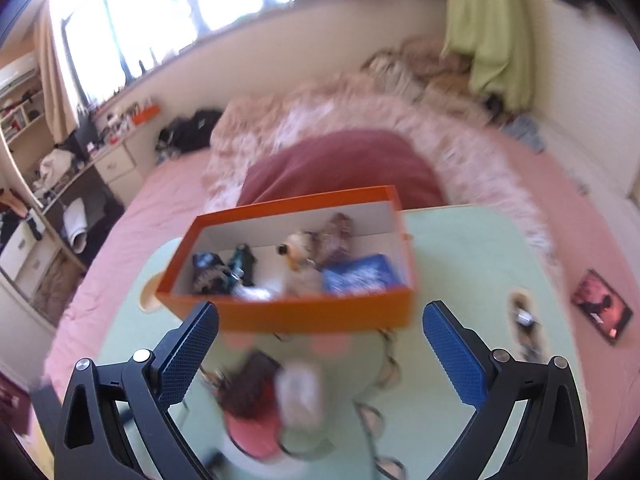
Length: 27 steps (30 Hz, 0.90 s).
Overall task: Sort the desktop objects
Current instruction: 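Move the right gripper into the orange box toward the black toy car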
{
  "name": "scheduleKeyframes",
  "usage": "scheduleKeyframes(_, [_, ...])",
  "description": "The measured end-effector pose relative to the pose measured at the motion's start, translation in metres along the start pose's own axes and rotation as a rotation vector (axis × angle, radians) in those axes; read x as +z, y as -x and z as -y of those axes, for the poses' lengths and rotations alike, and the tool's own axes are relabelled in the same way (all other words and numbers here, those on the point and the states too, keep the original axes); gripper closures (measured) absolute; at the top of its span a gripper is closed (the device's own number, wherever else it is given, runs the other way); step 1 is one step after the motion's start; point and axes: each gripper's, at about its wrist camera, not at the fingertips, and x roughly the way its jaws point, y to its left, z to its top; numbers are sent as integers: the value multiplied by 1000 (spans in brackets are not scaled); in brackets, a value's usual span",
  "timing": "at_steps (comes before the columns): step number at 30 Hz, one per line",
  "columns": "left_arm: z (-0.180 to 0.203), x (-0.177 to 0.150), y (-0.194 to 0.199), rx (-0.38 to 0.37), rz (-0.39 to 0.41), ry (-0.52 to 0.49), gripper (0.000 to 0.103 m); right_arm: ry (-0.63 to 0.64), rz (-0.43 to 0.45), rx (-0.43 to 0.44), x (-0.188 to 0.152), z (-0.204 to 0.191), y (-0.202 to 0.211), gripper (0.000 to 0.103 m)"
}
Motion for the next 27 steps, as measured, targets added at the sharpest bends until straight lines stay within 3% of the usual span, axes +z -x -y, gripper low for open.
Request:
scheduleKeyframes(3, [-2,-2,3,6,4,6,0,43,-60,-71,16,-21,-36,3])
scheduleKeyframes(6, [-6,-3,5,13,8,16,0,50,-129,-121,11,-18,-64,3])
scheduleKeyframes(9, [-5,-4,5,18,7,18,0,83,-88,-155,-2,-22,-62,4])
scheduleKeyframes(14, [-5,-4,5,18,7,17,0,58,-119,-69,-17,-14,-50,4])
scheduleKeyframes(19, [-4,-8,8,17,2,13,0,80,-96,-4,-29,-10,-41,4])
scheduleKeyframes(27, [0,-17,13,13,6,6,0,62,-84,-16,-47,-8,-22,3])
